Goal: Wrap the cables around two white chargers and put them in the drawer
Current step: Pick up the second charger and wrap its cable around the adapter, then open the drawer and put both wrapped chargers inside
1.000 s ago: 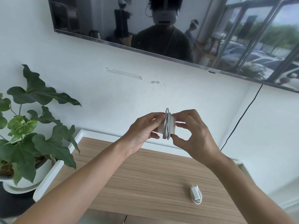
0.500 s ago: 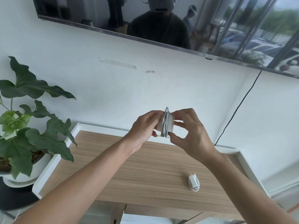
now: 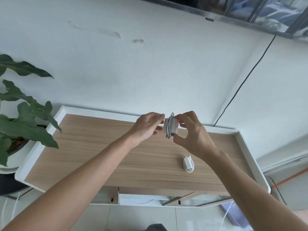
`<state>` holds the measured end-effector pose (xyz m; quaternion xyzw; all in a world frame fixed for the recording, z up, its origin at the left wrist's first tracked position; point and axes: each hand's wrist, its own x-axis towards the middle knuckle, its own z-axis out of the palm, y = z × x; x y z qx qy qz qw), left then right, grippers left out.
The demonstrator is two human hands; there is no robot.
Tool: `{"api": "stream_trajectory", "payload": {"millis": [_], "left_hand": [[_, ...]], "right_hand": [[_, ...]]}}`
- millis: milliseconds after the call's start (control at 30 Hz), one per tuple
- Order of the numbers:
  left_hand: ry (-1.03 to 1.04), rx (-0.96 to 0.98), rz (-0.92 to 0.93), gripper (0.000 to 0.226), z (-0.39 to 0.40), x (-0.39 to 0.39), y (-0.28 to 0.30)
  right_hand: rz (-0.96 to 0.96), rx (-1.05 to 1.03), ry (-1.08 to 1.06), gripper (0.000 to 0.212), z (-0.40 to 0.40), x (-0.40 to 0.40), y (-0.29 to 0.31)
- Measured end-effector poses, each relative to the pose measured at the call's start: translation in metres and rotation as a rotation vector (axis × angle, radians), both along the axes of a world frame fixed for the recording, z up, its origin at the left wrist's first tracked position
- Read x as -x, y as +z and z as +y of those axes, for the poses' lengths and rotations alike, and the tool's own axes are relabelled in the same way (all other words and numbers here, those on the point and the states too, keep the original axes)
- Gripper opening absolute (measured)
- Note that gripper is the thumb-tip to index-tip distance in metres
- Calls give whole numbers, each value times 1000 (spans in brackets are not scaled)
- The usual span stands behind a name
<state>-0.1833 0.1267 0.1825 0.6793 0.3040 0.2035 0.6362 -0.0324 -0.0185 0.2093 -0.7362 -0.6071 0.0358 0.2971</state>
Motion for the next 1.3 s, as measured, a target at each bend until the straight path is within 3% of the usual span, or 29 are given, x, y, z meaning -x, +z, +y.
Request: {"api": "stream_trajectory", "payload": {"millis": [200,267,400,467,533,600,667,767,867,1033,1300], "left_hand": [[82,-108,206,2,5,-10,-65],[134,-67,248,8,5,-7,-79],[248,-226,509,58,-3,-6,-96],[298,-279,642,71,-8,-6,-107],[297,-334,709,69,-15,-5,-122],[224,-371,691,46,-21,-4,-141],[133,-328,628,22,-30,0,-158],[98,-219,643,40,-42,11,-180],[141,-96,683,35,-55,25,-201],[392,269,551,3,-76,54,-227],[653,513,564,11,-122,92,-243]], "right_hand": [[-30,217,-18,60,-15,-50,-57],[-40,283,-9,60,-20,-61,-76],[-52,418,6,61,-24,-76,-118],[-46,463,14,62,-25,-80,-138],[-42,515,31,64,-26,-81,-154],[-39,567,51,64,-26,-81,-169],[-65,622,73,63,-25,-80,-182],[-125,690,91,59,-25,-76,-201],[-165,725,105,57,-27,-76,-216],[-123,682,108,59,-32,-80,-229],[-126,536,142,53,-48,-80,-223]]}}
